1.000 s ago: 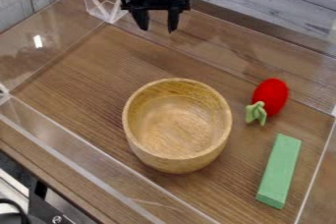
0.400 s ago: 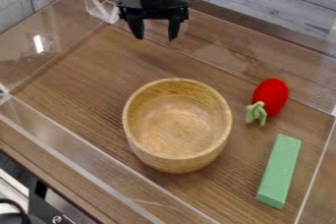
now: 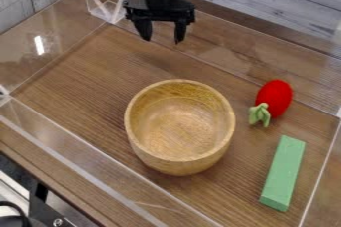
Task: Move the red object to the right side of the table
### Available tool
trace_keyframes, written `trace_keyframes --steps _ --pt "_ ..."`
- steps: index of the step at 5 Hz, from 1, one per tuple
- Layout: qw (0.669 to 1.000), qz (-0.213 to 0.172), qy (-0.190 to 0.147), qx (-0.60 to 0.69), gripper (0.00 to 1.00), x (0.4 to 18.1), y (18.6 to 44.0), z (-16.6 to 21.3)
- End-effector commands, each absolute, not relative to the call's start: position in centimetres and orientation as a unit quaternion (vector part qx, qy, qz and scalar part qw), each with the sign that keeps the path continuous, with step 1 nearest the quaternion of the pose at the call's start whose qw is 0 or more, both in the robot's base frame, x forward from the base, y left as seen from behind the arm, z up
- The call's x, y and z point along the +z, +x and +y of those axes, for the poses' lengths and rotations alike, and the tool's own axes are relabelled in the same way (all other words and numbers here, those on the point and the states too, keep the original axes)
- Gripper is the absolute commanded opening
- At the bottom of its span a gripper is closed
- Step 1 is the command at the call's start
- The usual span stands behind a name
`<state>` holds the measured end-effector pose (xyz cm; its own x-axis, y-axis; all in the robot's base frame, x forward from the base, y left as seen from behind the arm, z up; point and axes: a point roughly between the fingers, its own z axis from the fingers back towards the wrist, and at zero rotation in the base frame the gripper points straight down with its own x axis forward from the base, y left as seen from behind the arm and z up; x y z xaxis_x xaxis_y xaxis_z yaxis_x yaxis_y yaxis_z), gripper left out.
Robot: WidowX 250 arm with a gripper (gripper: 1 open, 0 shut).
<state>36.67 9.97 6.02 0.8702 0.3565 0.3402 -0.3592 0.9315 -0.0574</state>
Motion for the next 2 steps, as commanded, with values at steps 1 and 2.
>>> trace_keyframes --steps 1,2 --pt "0.958 -0.210 0.011 0.198 1.00 8.83 37.25 10.18" --pt "0.954 -0.213 0.015 0.210 1.00 9.33 37.42 10.02"
